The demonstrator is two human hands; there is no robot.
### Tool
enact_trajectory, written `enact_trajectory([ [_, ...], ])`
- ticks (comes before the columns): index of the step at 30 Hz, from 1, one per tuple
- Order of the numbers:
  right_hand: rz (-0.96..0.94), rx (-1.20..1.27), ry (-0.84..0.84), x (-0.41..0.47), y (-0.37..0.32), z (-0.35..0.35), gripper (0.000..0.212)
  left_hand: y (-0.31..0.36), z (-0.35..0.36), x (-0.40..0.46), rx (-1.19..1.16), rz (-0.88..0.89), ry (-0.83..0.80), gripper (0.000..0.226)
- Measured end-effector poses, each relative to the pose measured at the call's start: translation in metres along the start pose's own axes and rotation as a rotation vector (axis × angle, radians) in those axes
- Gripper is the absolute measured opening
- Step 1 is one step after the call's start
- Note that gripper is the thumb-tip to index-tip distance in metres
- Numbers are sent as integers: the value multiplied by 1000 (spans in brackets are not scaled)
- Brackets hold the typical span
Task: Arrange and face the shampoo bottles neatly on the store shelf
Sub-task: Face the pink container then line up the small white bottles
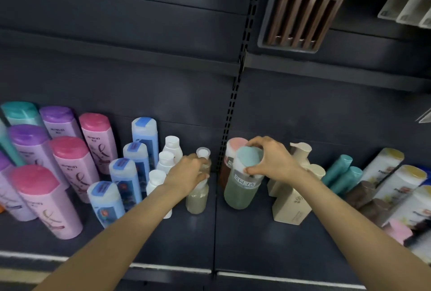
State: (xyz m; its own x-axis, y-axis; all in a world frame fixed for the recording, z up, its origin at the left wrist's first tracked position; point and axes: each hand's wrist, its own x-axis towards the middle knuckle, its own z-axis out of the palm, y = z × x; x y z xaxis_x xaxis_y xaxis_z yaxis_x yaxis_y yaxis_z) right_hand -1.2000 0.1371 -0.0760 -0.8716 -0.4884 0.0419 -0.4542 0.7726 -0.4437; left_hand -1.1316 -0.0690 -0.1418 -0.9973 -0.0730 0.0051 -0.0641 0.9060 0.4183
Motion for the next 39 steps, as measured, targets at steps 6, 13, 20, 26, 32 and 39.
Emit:
enact_trajectory([
  [6, -61, -80, -154, 4, 14, 13, 62, -4, 8, 5, 72, -49, -106, 31],
  [13, -189, -102, -374, 10, 22, 12, 61, -5, 9, 11, 16, -66, -128, 23],
  [20, -221, -36, -414, 15, 29, 21, 75, -5, 11, 13, 18, -75, -116, 23],
  [26, -114, 99, -233, 9, 38, 42, 67, -5, 11, 12, 35, -54, -108, 28],
  [32, -101, 146, -20, 21, 37, 37, 46, -5, 14, 7, 32, -12, -57, 33],
  [39, 38, 4, 7, 67, 33, 38, 60, -9, 13, 37, 19, 34, 65, 47],
])
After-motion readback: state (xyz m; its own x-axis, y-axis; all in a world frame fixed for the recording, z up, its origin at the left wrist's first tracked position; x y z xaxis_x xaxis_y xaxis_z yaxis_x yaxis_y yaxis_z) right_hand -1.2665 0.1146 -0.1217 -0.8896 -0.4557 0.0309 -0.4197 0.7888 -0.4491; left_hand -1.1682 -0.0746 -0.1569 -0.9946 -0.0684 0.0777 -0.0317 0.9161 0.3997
